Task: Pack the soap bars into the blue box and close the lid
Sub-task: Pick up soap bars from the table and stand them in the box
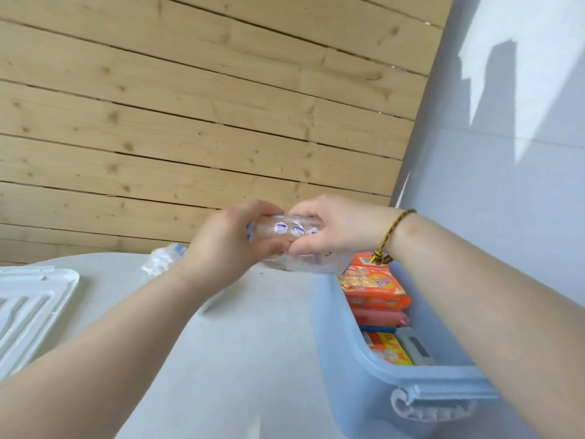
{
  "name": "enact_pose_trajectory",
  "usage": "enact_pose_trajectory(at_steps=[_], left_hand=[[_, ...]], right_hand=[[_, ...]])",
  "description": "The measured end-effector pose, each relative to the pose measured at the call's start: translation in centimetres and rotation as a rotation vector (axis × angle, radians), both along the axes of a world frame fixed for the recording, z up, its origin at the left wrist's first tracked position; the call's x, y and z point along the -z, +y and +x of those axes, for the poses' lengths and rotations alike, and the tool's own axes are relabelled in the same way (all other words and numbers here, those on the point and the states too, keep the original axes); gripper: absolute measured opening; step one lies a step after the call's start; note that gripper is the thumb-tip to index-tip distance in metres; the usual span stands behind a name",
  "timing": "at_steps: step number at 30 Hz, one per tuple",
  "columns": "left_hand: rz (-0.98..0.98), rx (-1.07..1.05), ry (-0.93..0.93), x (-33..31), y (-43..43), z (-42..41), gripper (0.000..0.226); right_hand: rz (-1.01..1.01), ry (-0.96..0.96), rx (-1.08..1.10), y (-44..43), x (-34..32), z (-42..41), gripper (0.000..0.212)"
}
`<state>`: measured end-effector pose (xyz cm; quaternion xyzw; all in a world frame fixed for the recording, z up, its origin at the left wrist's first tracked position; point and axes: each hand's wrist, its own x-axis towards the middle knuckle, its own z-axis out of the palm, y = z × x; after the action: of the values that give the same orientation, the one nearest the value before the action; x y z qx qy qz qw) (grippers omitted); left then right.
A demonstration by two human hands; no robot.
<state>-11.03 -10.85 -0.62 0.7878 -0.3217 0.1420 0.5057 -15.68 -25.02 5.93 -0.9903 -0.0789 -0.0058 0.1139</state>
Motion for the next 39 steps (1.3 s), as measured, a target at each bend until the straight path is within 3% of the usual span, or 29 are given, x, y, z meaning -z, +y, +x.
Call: enact_pose_trajectory(at_steps=[3, 5, 10, 16, 20, 27, 33, 39], left_hand=[[-0.143, 0.099, 0.079, 0.0, -4.3, -0.5, 0.05], [-0.118, 0.132, 0.077, 0.8, -7.2, -1.0, 0.059], [0.274, 0.167, 0.056, 3.9, -11.7, -2.0, 0.059], [0.689, 0.236, 0.05, 5.1, -12.5, -1.1, 0.044], [0.777, 0.244, 0.05, 4.7, -12.5, -1.1, 0.044], [0.805, 0.255, 0.048, 4.6, -12.3, -1.0, 0.044], [0.755, 0.274, 0.067, 4.9, -12.2, -0.9, 0.043], [0.709, 0.279, 0.08, 5.0, -12.2, -0.8, 0.042]], right_hand=[[0.004, -0.054, 0.116, -4.1, 0.0, -1.8, 0.026], [0.054, -0.115, 0.223, -7.1, 0.2, -2.9, 0.027], [0.23, -0.281, 0.544, -13.4, 2.2, -4.3, 0.049], [0.127, -0.216, 0.762, -15.7, 5.4, -3.1, 0.055], [-0.174, -0.227, 0.767, -14.5, 7.0, -1.2, 0.049], [-0.394, -0.16, 0.789, -15.5, 9.3, 0.7, 0.033], [-0.425, 0.113, 0.689, -16.6, 10.2, 0.7, 0.046], [-0.234, 0.139, 0.698, -16.6, 9.6, 0.7, 0.044]])
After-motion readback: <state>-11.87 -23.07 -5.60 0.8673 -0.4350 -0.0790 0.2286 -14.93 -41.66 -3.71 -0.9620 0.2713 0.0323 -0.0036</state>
